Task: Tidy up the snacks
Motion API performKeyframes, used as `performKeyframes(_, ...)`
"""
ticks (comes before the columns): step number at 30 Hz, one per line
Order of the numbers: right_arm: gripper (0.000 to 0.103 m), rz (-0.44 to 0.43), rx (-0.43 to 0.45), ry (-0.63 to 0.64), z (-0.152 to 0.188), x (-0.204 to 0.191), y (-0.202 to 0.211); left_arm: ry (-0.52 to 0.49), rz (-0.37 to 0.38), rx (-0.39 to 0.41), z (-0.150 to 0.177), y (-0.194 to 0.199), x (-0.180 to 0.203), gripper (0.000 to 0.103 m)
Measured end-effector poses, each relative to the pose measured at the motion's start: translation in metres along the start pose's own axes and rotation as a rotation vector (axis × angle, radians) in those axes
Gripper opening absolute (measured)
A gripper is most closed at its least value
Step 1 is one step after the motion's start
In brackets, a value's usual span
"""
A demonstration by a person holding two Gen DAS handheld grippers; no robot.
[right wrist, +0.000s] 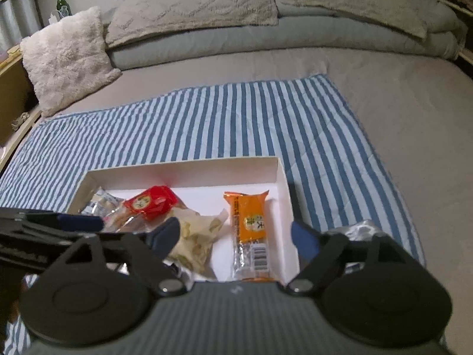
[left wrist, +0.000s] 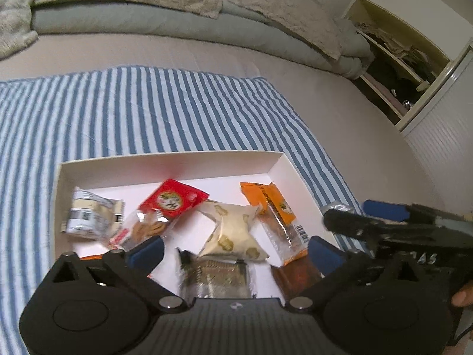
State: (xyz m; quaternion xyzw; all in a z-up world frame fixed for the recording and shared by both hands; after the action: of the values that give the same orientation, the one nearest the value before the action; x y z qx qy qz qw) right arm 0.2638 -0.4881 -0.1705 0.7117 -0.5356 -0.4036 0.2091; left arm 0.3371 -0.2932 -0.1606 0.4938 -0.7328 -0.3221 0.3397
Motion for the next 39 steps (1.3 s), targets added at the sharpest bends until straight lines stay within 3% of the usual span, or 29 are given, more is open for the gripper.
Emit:
performKeyframes(5, 0.103, 0.009, 0.040, 0.018, -0.003, -0.009, 0.023, -0.001, -0.026, 0.026, 0.003, 0.029, -0.012, 0.103)
performKeyframes(16, 0.103, -0.003, 0.098, 0.022, 0.004, -0.036, 0.067, 0.006, -0.106, 0.126, 0.001, 0.102, -0.040, 0.103)
performKeyframes(23, 0.103, 0.004, 0.152, 0.071, 0.009, -0.063, 0.104, -0.053, -0.187, 0.251, 0.007, 0.163, -0.045, 0.103)
performKeyframes(31, 0.103, 0.022, 0.223, 0.119, 0.028, -0.089, 0.153, -0.104, -0.258, 0.357, 0.028, 0.221, -0.041, 0.103)
performKeyframes(39, 0.103, -0.012, 0.275, 0.174, 0.056, -0.110, 0.189, -0.091, -0.311, 0.385, 0.067, 0.247, -0.045, 0.103)
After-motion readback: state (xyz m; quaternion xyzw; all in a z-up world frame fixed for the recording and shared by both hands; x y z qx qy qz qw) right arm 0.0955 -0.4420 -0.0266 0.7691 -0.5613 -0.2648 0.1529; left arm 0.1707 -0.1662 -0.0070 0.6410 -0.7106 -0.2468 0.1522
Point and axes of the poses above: each gripper's, at about its wrist camera, not at the fingertips, and y roughly against the way its jaws point, x to its right, z to its underside, the point moved 9 cm from there along -y, roughly the way its jaws point, and after that the axes turned 14 degrees about -z, right-handed, at the moved point
